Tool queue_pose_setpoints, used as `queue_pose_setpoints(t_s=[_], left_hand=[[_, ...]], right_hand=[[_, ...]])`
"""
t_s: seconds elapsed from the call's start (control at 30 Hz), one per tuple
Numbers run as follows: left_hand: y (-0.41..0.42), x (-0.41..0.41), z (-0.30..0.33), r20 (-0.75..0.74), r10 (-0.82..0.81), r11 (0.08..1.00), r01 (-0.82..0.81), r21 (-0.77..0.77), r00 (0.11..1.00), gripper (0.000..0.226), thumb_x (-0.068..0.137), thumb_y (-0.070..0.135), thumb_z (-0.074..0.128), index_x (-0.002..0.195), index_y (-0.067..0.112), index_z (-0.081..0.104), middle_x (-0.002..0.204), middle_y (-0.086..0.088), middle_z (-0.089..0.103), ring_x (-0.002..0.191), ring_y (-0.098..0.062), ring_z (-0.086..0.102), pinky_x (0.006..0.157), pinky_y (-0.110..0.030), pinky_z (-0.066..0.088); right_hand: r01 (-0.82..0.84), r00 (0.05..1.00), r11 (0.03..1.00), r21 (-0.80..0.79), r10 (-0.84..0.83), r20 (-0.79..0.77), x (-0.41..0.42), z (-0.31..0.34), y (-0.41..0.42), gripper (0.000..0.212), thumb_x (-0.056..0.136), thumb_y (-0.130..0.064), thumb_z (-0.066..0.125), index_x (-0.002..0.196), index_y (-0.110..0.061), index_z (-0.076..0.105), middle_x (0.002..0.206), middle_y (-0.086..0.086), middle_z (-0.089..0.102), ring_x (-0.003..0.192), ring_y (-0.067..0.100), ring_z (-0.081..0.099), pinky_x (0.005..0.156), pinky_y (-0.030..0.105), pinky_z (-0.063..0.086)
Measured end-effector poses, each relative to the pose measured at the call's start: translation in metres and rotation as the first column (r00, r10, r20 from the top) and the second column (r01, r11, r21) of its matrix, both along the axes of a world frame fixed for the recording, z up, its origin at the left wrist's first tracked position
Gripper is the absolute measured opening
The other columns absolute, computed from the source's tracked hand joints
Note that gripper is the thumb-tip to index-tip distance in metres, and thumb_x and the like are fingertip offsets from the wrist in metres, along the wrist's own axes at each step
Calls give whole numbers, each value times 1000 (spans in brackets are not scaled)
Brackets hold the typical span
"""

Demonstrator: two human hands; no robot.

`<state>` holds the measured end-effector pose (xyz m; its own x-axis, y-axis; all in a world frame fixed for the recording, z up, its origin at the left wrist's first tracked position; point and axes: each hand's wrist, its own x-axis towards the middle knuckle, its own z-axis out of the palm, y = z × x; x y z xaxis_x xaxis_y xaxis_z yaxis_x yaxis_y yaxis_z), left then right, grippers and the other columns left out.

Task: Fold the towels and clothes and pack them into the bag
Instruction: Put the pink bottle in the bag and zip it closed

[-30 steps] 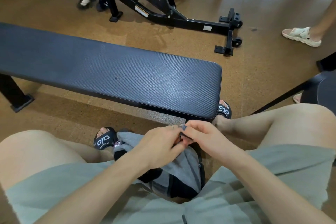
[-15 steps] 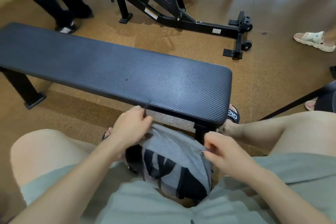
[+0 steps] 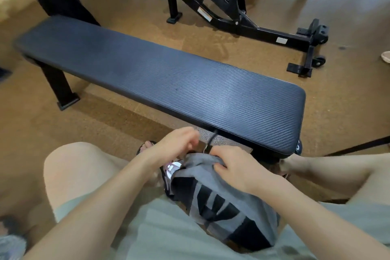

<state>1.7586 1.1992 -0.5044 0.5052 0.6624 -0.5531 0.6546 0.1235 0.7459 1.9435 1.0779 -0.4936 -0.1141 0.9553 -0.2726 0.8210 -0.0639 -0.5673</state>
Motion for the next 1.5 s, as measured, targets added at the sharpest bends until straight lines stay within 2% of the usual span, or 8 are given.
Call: queue_pose_setpoints(t_s=[0.07, 0.17, 0.4, 0.63, 0.9, 1.2, 1.3, 1.5], left_hand=[[15, -16, -25, -197, 46, 998, -51, -22, 979, 29, 84, 52, 48, 94, 36, 70, 102, 8, 68, 102, -22, 62, 98, -41, 42], [15, -17, -51, -349, -182, 982, 153, -109, 919, 16, 97, 21, 50, 102, 23, 65, 104, 3, 66, 79, -6, 59, 69, -17, 46], [8, 1, -81, -324, -367, 910, 264, -320, 872, 23, 95, 5, 42, 104, 19, 58, 104, -7, 58, 91, -22, 53, 73, -30, 42], [17, 1, -75, -238, -150, 888, 25, -459, 959, 16, 87, 18, 47, 75, 13, 56, 71, -10, 54, 60, -20, 48, 59, -30, 38], [30, 7, -79, -214, -346, 904, 264, -336, 913, 24, 98, 29, 52, 76, 22, 60, 67, 6, 57, 62, -11, 51, 60, -27, 42], [8, 6, 0, 127, 73, 995, -63, -81, 989, 30, 102, 33, 57, 78, 16, 53, 58, 7, 53, 54, -10, 46, 58, -23, 42], [-10, 19, 34, 82, -118, 987, 108, 116, 990, 32, 99, 38, 60, 77, 16, 56, 63, 8, 57, 58, -7, 50, 60, -23, 44], [-10, 26, 46, -66, -162, 970, 171, 171, 985, 29, 104, 41, 50, 90, 17, 62, 78, 5, 65, 71, -12, 63, 73, -37, 53]], right_hand=[[23, 999, 1000, -15, -24, -26, 4, 0, -3, 15, 93, -14, 51, 83, -24, 54, 78, -6, 58, 73, 9, 55, 62, 27, 44], [69, 994, 998, -13, -69, -79, 6, 2, -6, 17, 93, -16, 53, 85, -31, 58, 77, -11, 59, 75, 5, 57, 65, 21, 43], [69, 996, 997, -31, -71, -62, 10, 1, -8, 18, 92, -21, 53, 92, -39, 56, 87, -18, 60, 85, -1, 57, 76, 27, 50], [58, 997, 997, -46, -61, -56, 9, 3, -7, 17, 93, -28, 52, 101, -41, 59, 95, -21, 60, 91, -1, 58, 80, 26, 52], [92, 994, 995, -46, -94, -47, 12, 2, -5, 17, 95, -26, 54, 103, -39, 61, 95, -20, 62, 91, -1, 59, 79, 27, 53], [72, 994, 997, 28, -70, -83, -3, 10, -5, 16, 94, -27, 55, 85, -37, 47, 82, -13, 55, 76, 5, 56, 70, 26, 49], [104, 990, 994, 46, -99, -104, -6, 8, -6, 15, 93, -27, 59, 84, -33, 48, 79, -10, 54, 73, 7, 55, 66, 23, 47], [265, 928, 964, -22, -261, -266, 6, 8, -16, 13, 87, -23, 63, 84, -31, 54, 79, -8, 58, 76, 6, 55, 67, 20, 47]])
